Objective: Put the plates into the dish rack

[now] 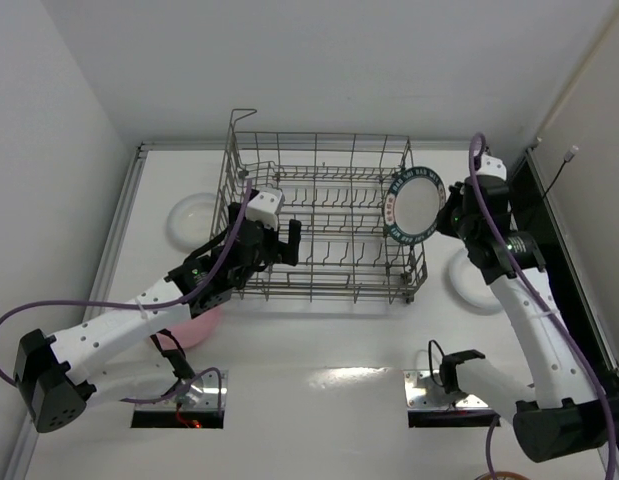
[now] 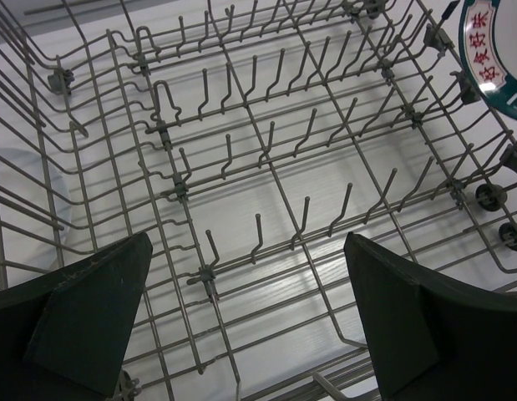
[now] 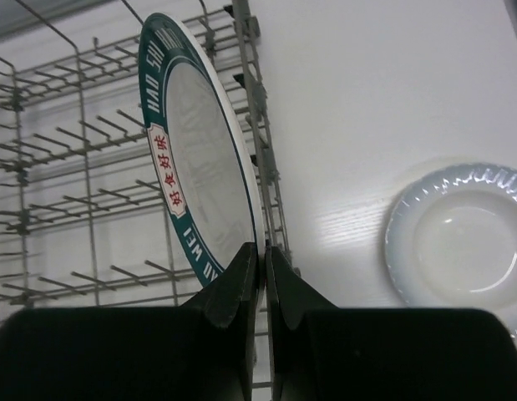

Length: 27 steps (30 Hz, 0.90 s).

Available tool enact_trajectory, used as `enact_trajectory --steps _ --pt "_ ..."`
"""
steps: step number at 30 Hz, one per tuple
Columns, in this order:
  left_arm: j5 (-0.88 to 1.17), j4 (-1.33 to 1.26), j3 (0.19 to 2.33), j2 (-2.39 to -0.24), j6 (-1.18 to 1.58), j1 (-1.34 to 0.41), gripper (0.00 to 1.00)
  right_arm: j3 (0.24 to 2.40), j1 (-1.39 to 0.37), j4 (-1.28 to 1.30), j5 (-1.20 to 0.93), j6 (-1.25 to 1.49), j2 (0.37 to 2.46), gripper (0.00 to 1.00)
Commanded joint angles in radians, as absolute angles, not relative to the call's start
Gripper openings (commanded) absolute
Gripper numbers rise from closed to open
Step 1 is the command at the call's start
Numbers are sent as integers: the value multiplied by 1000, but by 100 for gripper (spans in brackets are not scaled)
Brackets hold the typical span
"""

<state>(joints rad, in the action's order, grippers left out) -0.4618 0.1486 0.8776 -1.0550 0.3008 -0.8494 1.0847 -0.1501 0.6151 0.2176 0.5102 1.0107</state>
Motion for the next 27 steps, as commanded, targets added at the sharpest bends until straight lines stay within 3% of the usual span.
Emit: enact_trajectory --steps 1,14,20,27 --pt "-474 126 885 -1052 311 -861 100 1059 -202 609 412 503 994 0" --pt "-474 126 885 -1062 321 -861 100 1155 -477 687 764 577 1192 0" --pt "-474 126 885 -1062 321 -861 100 1276 -589 880 928 724 1320 0" --pt "-474 126 885 -1062 321 -861 100 1355 -673 976 976 779 1388 20"
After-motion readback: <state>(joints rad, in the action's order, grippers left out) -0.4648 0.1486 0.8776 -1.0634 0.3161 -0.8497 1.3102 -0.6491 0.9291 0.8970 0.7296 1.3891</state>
